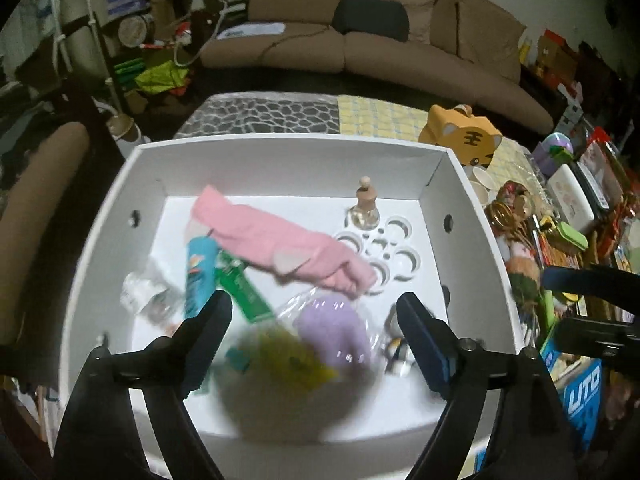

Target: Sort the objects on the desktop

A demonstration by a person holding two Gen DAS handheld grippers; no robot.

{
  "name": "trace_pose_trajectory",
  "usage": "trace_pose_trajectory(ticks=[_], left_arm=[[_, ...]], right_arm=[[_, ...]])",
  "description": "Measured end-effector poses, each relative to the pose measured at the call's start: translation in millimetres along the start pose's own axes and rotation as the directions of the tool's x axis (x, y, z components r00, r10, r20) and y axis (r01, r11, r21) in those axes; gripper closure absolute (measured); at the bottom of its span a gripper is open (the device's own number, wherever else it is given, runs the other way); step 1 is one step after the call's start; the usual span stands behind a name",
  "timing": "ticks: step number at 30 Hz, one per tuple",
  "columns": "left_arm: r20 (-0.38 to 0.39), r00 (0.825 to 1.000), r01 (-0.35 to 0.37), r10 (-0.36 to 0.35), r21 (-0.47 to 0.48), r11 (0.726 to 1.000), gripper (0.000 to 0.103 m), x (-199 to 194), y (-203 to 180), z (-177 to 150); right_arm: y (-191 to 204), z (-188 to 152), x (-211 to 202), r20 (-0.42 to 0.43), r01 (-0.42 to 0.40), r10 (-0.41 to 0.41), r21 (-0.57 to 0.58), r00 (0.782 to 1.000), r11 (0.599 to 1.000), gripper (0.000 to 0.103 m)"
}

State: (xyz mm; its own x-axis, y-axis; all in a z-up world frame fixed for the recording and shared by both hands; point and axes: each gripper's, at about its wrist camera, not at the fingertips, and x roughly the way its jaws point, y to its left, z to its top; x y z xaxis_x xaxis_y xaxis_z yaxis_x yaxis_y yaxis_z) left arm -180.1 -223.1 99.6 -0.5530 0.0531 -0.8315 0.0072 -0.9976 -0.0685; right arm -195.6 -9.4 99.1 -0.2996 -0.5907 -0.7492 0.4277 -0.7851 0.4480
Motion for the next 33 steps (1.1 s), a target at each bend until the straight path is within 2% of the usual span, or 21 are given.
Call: trace_pose_trajectory(ticks=[3, 8, 9, 11, 12, 14, 24, 33], left_arm=[[0.025, 0.999, -0.046, 0.045, 0.026, 0.999, 0.014, -14, -1, -17], [0.057, 0.995, -0.086, 0.083, 0.047, 0.995, 0.011, -34, -3, -41], [0.063, 0.994, -0.093, 0.09, 0.049, 0.994, 0.006, -37, -3, -44], [0.082, 0.989, -0.127, 0.123, 0.056, 0.99, 0.005, -45, -1, -52], [0.087, 0.988, -0.132, 0.126, 0.056, 0.99, 0.004, -47, 1, -54], [0.094, 0.988, -0.127, 0.121, 0.05, 0.991, 0.003, -52, 7, -58], [0.111, 0.986, -0.122, 0.121, -0.001, 0.993, 0.003, -81, 30, -79], [0.143, 0.983, -0.115, 0.111, 0.02, 0.993, 0.002, -109, 11, -95]], right_arm=[[19, -8, 14, -0.002, 0.079, -0.079, -0.039, 0.997, 0.996, 0.023], [36, -23, 26, -0.007, 0.107, -0.107, -0.007, 0.994, 0.994, 0.022], [39, -26, 28, -0.008, 0.117, -0.117, -0.004, 0.993, 0.993, 0.02], [43, -31, 30, -0.012, 0.127, -0.127, 0.003, 0.992, 0.992, 0.015], [46, -33, 31, -0.011, 0.133, -0.133, 0.007, 0.991, 0.991, 0.007], [50, -37, 31, -0.008, 0.145, -0.144, 0.009, 0.989, 0.989, 0.0], [76, -51, 12, 0.019, 0.236, -0.235, -0.022, 0.972, 0.972, 0.0], [77, -70, -25, 0.055, 0.263, -0.262, -0.015, 0.964, 0.965, 0.0]])
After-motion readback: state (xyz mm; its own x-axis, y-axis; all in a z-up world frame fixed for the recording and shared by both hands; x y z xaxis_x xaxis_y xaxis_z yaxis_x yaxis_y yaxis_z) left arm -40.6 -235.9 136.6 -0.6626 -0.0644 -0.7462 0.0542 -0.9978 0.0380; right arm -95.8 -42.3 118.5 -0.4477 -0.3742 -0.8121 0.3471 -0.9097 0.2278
